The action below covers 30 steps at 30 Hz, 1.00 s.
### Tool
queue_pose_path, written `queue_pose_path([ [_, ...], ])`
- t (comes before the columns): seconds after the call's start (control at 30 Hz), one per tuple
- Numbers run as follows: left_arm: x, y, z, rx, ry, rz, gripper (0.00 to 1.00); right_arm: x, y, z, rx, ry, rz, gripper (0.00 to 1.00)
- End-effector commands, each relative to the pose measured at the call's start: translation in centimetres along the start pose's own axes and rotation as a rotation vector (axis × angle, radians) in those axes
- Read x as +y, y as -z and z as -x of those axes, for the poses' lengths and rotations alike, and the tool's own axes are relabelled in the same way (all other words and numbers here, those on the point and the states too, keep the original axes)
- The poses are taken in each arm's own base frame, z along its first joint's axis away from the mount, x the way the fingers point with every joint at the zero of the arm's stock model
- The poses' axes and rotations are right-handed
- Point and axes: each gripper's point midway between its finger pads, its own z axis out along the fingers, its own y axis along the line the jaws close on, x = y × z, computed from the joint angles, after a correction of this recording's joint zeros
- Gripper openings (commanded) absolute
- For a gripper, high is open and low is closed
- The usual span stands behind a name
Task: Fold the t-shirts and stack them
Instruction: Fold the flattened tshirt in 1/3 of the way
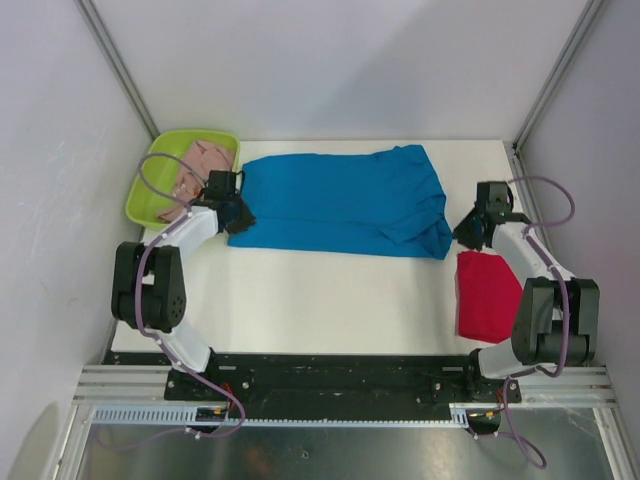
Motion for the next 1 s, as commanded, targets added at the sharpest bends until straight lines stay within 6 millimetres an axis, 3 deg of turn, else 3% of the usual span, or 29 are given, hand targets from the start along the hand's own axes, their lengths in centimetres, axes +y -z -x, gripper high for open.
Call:
queue_pose_path([
  [0.0, -1.9, -1.0, -0.8, 0.04, -0.005, -0.071, 0.33, -2.8, -0.9, -3.0, 0.049, -0.103, -0.009, 0.22],
  [0.17, -1.3, -2.5, -1.7, 0.073, 0.006, -0.038, 0.31, -2.7, -1.8, -5.0, 0.074, -0.107, 0.03, 0.24],
  [0.43, 0.8, -4.1, -2.5, 0.074, 0.022, 0.06, 0.31, -2.2, -1.8, -6.3, 0.055, -0.09, 0.019, 0.27],
  [0.97, 1.8, -4.7, -2.8, 0.081, 0.023, 0.092, 0.31, -2.1, -4.7, -6.6, 0.047, -0.101, 0.004, 0.35],
])
